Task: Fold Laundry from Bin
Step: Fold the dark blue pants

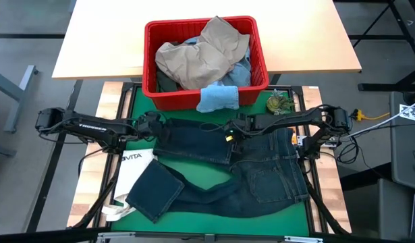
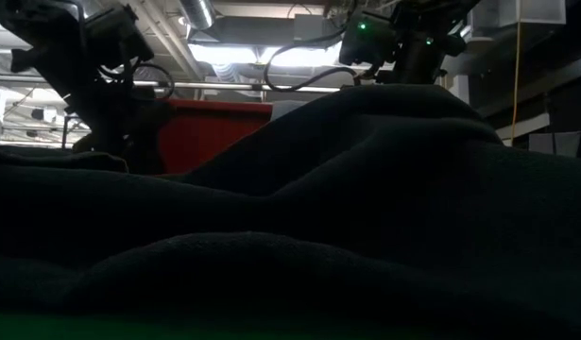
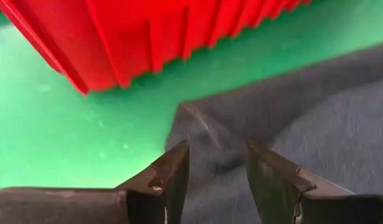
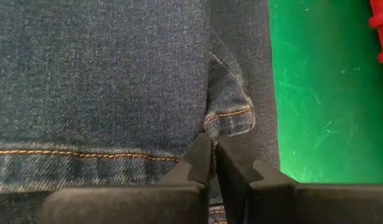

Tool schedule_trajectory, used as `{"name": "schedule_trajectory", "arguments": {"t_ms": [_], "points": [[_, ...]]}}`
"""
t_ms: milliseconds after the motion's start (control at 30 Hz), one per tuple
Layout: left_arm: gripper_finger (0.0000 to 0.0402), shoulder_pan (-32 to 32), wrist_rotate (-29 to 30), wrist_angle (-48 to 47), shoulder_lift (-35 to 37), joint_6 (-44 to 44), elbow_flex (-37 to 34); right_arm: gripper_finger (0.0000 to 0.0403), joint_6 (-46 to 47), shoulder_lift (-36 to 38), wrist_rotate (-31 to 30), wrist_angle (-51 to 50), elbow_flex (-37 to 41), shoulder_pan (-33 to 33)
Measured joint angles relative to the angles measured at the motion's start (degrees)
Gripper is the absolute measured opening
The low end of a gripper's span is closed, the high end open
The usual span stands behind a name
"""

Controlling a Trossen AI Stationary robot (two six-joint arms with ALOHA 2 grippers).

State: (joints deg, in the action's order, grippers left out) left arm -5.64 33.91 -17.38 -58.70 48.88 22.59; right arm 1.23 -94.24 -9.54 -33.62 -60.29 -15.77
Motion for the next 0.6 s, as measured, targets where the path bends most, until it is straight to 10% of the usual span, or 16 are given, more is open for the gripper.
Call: {"name": "schedule_trajectory", "arguments": {"t_ms": [600], "points": [[0.0148, -0.9, -4.9, 8.1, -12.7, 1.9, 0.1, 0.0021, -0.1, 0.0, 0.0, 0.6, 0.0, 0.0]]}}
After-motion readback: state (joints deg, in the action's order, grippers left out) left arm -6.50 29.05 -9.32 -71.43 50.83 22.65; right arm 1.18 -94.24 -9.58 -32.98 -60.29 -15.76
